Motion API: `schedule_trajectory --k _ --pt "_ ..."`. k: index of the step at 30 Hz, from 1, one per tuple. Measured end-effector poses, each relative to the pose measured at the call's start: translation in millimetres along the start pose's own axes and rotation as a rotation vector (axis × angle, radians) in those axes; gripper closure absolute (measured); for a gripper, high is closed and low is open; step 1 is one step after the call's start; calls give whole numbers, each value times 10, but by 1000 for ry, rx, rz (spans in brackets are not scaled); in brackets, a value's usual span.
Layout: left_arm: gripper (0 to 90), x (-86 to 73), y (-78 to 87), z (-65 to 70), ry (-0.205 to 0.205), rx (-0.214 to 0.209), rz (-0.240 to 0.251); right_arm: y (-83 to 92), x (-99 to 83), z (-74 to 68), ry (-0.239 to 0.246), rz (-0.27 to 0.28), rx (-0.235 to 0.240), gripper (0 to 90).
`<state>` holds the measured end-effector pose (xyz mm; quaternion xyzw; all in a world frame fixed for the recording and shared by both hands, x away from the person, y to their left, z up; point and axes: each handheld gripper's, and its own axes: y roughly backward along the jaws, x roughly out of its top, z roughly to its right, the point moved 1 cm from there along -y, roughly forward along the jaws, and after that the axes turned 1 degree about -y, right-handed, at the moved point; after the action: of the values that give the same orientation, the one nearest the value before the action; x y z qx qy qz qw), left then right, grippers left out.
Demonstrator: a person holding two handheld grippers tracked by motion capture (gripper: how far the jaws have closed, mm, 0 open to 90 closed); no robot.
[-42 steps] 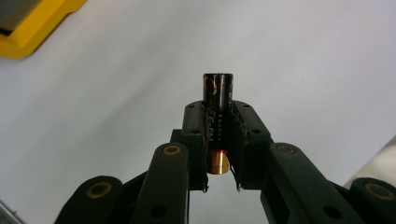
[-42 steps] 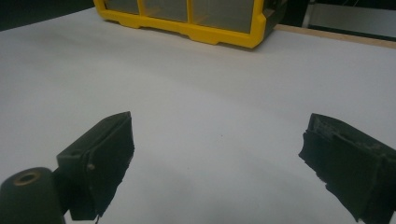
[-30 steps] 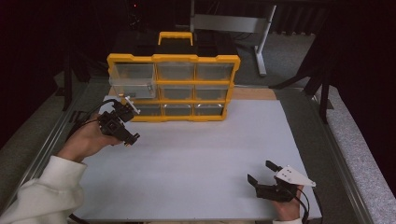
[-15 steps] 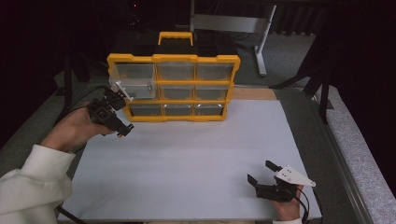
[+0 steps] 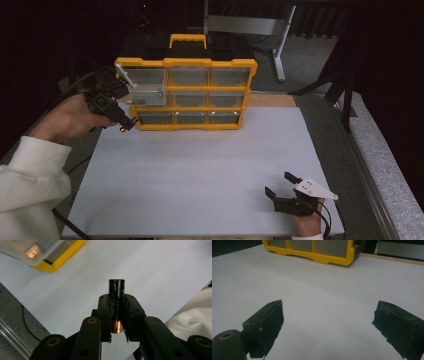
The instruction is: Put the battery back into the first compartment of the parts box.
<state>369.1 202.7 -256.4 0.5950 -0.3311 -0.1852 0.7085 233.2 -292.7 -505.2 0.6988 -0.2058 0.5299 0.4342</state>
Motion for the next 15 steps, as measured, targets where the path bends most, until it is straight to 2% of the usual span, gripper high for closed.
schedule_trajectory --k 8,12,15 --pt "778 134 312 -59 4 11 11 -5 -3 6 3 -4 3 87" --pt "779 231 417 -123 26 16 11 -17 -2 6 7 -3 3 87" --pt "779 336 475 -191 51 39 -1 -20 -1 9 5 -2 6 87"
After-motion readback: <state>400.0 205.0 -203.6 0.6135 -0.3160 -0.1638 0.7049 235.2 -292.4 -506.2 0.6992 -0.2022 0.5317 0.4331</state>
